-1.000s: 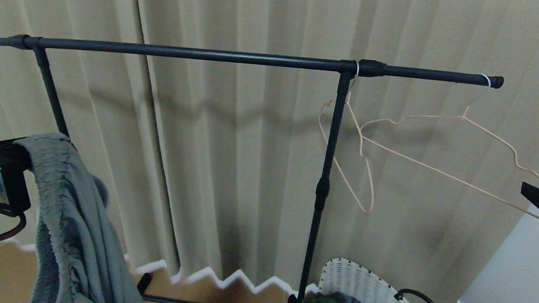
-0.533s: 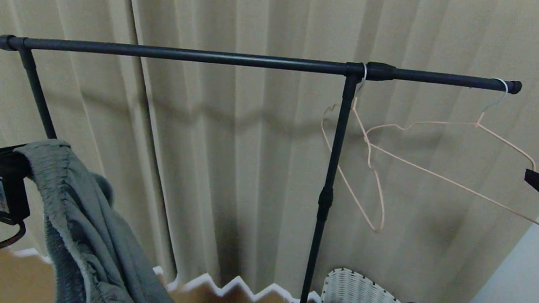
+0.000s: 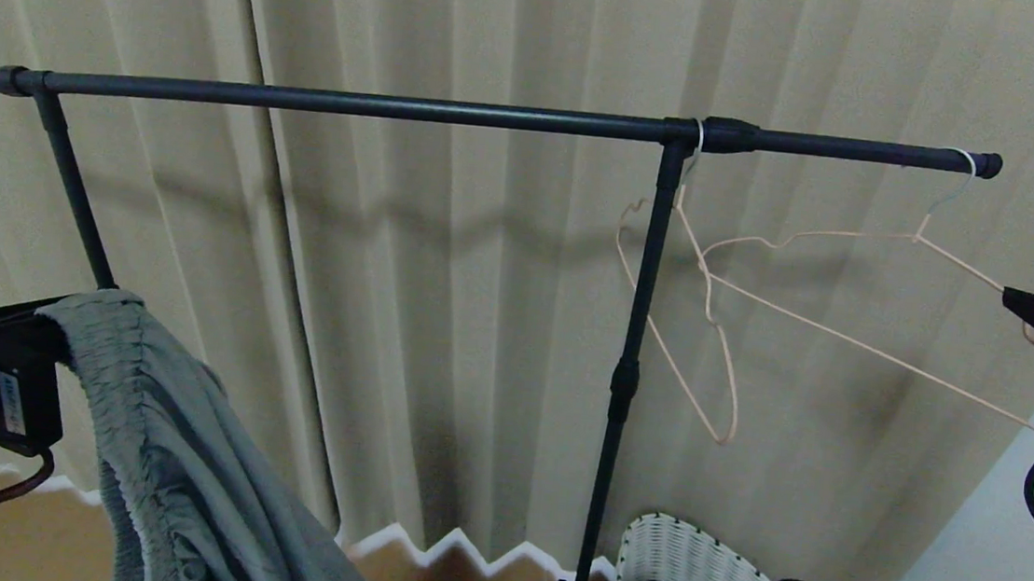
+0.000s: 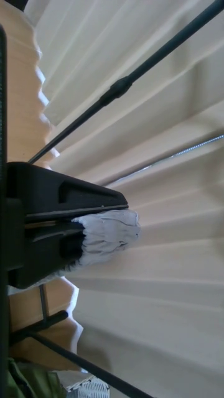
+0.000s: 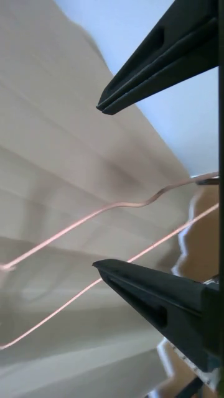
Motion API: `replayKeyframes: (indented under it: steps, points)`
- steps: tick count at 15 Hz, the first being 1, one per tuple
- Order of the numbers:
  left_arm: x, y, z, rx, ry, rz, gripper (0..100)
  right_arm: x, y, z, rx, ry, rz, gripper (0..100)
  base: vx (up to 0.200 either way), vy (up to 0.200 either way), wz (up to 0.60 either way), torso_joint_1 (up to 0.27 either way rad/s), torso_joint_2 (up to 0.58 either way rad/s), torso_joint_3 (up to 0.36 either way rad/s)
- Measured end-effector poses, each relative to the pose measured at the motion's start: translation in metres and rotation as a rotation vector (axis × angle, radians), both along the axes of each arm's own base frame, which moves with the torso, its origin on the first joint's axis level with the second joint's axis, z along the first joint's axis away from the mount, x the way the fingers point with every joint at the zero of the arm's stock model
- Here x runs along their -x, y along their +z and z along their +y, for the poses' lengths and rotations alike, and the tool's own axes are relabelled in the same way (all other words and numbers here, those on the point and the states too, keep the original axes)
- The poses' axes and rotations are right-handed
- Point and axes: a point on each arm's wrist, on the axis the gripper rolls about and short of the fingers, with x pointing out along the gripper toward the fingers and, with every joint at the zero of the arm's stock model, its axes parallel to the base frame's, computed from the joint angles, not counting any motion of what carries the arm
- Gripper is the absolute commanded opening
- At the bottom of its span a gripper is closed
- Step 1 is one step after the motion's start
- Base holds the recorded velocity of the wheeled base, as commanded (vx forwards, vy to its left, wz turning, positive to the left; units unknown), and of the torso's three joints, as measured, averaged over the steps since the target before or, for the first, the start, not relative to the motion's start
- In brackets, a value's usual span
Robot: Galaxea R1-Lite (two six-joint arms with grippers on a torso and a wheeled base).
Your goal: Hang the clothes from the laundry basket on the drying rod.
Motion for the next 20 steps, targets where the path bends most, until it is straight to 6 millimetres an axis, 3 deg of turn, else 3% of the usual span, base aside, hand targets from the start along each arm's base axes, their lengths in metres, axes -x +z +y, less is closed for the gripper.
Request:
replayKeyframes:
  steps: [5, 8, 13, 20]
  points:
    - [0.003, 0.003, 0.001, 0.003, -0.001, -0.018, 0, -0.037, -0.027, -0.015, -0.033, 0.000, 0.093, 100, 0.000, 0.000, 0.00, 0.000, 0.00, 0.000]
    - [0.003, 0.004, 0.001, 0.004, -0.002, -0.021, 0, -0.050, -0.040, -0.019, -0.055, 0.006, 0.131, 100, 0.000, 0.000, 0.00, 0.000, 0.00, 0.000]
    - [0.003, 0.005, 0.001, 0.003, -0.003, -0.024, 0, -0.045, -0.051, -0.011, -0.092, 0.067, 0.167, 100, 0.000, 0.000, 0.00, 0.000, 0.00, 0.000]
    - [0.002, 0.005, 0.000, 0.004, -0.003, -0.024, 0, -0.028, -0.042, 0.022, -0.124, 0.174, 0.164, 100, 0.000, 0.000, 0.00, 0.000, 0.00, 0.000]
